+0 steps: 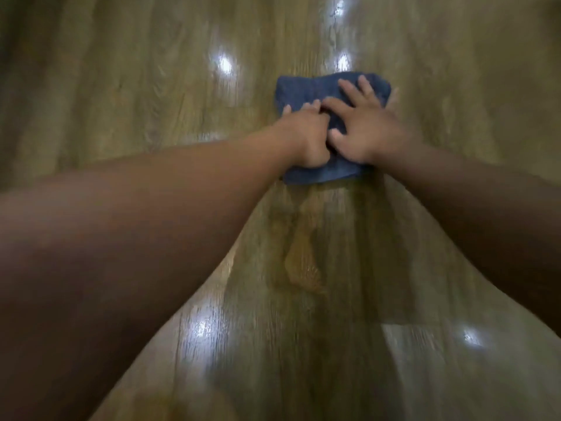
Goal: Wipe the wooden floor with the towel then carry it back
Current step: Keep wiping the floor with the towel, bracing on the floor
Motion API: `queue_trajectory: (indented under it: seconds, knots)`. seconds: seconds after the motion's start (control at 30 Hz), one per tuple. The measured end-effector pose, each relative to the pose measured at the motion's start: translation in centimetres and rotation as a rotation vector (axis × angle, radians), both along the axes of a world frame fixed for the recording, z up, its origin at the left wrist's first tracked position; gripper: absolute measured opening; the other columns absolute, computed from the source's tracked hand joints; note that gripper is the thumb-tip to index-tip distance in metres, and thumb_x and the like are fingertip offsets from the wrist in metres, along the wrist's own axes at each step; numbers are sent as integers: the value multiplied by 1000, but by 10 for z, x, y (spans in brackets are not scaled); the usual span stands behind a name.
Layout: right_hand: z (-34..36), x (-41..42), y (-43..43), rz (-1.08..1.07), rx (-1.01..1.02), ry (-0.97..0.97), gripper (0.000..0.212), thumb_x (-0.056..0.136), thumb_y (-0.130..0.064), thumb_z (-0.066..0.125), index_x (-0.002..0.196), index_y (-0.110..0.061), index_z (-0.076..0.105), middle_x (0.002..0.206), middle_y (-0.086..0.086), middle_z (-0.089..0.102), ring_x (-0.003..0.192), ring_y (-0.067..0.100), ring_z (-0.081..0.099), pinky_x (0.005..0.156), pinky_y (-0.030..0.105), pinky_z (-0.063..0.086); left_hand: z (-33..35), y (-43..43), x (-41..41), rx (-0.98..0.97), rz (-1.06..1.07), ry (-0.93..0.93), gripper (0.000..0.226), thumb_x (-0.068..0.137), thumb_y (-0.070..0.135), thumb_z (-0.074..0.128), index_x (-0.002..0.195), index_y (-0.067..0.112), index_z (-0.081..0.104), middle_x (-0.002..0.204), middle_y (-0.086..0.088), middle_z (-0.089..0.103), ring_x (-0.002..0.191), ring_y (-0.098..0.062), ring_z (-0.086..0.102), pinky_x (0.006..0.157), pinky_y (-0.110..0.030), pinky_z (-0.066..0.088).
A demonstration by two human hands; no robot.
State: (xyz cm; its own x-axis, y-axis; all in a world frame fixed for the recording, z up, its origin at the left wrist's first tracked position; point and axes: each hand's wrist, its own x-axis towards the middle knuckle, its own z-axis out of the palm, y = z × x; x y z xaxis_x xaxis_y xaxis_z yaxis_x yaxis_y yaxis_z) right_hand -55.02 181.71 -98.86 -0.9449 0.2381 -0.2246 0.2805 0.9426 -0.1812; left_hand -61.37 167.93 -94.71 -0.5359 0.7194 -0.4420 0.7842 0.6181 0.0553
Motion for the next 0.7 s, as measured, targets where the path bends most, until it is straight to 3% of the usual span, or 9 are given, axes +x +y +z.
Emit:
queue_trajectory:
  seconds: [0.1,0.17,0.23,0.3,0.33,0.4,0.47,0.57,0.7]
  knots:
    - [0,19,-55,-188,-24,63,71,81,-55,26,147,-34,36,167,5,13,150,48,-1,115,72,2,10,-24,15,229,19,-60,60,87,28,50,143,8,43,149,-16,44,134,-32,45,110,-39,35]
    - [-7,64,-87,-172,2,116,73,82,-65,31,147,-33,37,166,7,18,148,52,5,114,71,9,9,-68,48,397,0,-142,63,75,21,54,137,8,50,138,-12,53,127,-30,49,109,-38,38]
    - [-11,100,-106,-108,96,121,81,79,-76,38,146,-30,40,163,11,25,145,54,12,110,73,18,-3,-114,61,527,100,-187,63,71,18,56,133,10,53,138,-10,50,126,-30,46,109,-42,38]
    - [-12,102,-105,-97,129,68,89,75,-85,37,147,-34,36,162,12,25,144,57,12,109,76,17,-16,-143,41,419,321,-81,73,76,39,62,144,22,40,153,-7,33,139,-35,30,116,-52,29]
    - [-11,93,-101,-105,116,48,91,72,-89,34,149,-41,30,163,10,20,145,57,8,109,78,13,-19,-150,28,248,411,-65,89,76,57,64,151,33,23,162,-1,14,146,-39,14,118,-61,17]
    - [-9,68,-89,-94,50,25,92,67,-93,30,149,-55,12,165,5,4,146,56,-3,108,80,1,-23,-151,1,-66,497,-146,123,58,83,67,147,55,-13,161,13,-24,147,-47,-17,109,-75,-1]
    - [-6,32,-67,-80,3,6,91,64,-95,26,146,-63,3,166,-1,-8,146,54,-11,107,80,-6,-21,-144,-14,-141,515,-216,138,46,83,76,137,62,-25,155,15,-38,141,-53,-26,104,-80,3]
    - [0,-55,-17,-91,-47,-80,89,66,-90,33,146,-65,5,167,-4,-12,147,51,-15,107,79,-8,-13,-140,-18,-141,520,-258,143,46,69,87,139,62,-22,155,12,-40,140,-57,-23,103,-82,13]
    - [20,-169,31,-152,-56,-146,84,71,-77,50,148,-56,20,166,3,0,146,56,-1,112,74,12,-5,-132,-18,-190,529,-288,144,52,55,91,144,58,-19,155,8,-41,139,-59,-22,104,-80,18]
